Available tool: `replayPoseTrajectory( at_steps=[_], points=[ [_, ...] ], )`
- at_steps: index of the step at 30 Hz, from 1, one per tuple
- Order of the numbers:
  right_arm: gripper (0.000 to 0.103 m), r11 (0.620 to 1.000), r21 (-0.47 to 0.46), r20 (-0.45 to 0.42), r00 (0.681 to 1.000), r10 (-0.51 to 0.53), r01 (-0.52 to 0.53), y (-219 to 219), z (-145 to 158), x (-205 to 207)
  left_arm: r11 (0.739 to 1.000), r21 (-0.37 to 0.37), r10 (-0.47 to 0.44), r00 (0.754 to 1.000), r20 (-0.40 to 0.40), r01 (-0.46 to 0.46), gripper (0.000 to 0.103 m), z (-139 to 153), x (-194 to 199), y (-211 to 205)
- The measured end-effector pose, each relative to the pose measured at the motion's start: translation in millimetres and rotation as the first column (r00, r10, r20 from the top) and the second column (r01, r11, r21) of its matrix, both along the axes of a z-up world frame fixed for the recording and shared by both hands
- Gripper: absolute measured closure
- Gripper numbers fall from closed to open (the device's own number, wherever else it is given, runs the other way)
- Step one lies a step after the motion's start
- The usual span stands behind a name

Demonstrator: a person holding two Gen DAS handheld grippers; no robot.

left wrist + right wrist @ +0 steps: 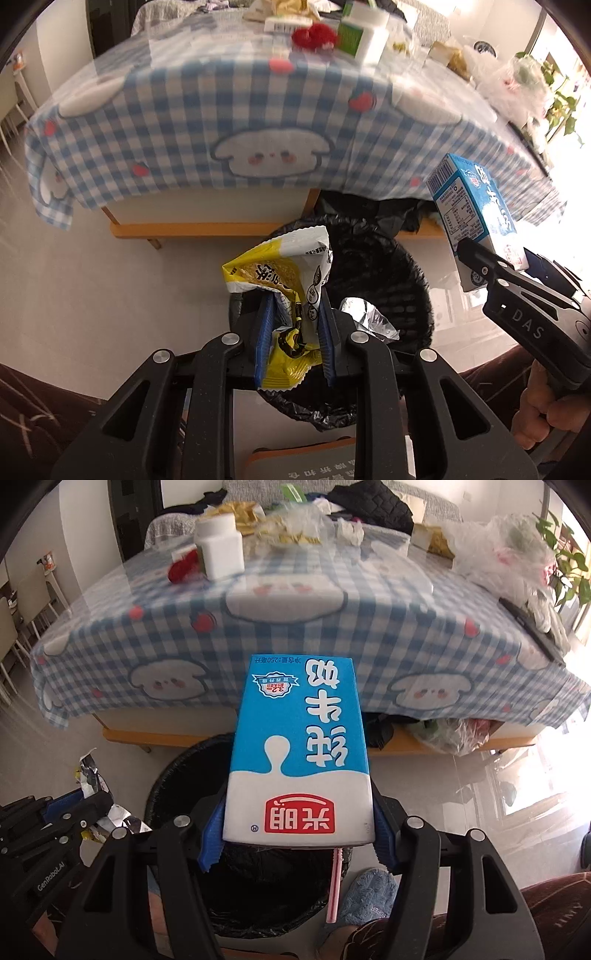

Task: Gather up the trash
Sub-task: 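Lift the yellow wrapper and milk carton and carry both over the black trash bin, then open the left tool to drop the yellow wrapper into the bin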

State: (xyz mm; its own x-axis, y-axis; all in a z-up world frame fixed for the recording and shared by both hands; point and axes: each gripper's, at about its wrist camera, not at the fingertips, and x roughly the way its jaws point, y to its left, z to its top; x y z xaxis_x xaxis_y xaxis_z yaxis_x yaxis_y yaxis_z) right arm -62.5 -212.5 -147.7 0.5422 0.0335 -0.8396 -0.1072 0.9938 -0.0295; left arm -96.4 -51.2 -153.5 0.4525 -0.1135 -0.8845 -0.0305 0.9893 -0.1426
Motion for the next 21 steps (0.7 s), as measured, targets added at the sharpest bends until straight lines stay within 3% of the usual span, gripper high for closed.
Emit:
replayPoseTrajectory(
  at_steps=[8,21],
  points=[
    [0.042,0.998,0.029,-0.039,0.997,-0.063,0.064,-19.5,-26.2,11.2,1.000,0.007,-0.027,0.999,-0.023,0.027,0.081,-32.9,15.4,-17.7],
    [0.042,0.993,-0.011,-0.027,0.992,-0.119,0.119,-44.5,-34.2,13.0,0.993,0.025,-0.114,0.991,-0.067,0.115,0.081,-74.4,31.4,-56.5]
  ],
)
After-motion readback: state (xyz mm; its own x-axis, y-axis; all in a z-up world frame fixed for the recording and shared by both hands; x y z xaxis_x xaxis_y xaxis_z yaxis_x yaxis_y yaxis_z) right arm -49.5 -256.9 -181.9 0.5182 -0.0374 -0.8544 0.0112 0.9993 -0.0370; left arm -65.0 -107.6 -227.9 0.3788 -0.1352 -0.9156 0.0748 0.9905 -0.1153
